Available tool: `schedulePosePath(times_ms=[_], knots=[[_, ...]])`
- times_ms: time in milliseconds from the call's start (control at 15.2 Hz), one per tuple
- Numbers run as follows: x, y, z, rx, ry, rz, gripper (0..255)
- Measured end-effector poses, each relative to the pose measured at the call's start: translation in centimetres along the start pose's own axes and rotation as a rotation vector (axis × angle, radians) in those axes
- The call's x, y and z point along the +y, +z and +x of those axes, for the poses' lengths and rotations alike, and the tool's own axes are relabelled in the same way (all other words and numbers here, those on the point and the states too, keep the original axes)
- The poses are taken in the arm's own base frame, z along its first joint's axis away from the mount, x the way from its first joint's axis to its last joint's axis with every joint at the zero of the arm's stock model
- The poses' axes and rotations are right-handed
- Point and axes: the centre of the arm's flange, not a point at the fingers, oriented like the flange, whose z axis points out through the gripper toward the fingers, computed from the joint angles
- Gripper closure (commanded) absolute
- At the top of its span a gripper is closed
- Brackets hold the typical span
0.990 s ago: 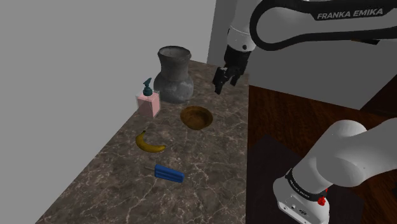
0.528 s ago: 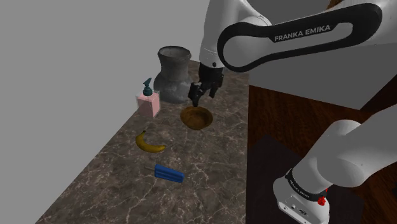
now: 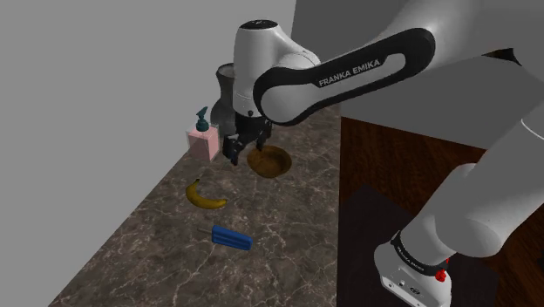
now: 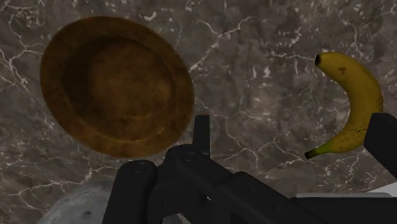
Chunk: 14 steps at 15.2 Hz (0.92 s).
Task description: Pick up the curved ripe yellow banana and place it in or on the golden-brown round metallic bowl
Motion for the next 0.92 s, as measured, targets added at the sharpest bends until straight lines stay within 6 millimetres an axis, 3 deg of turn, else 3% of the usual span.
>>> schedulePosePath(times_ms=[924], knots=[[-13.5, 10.2, 7.3, -0.025, -0.015, 0.007, 0]])
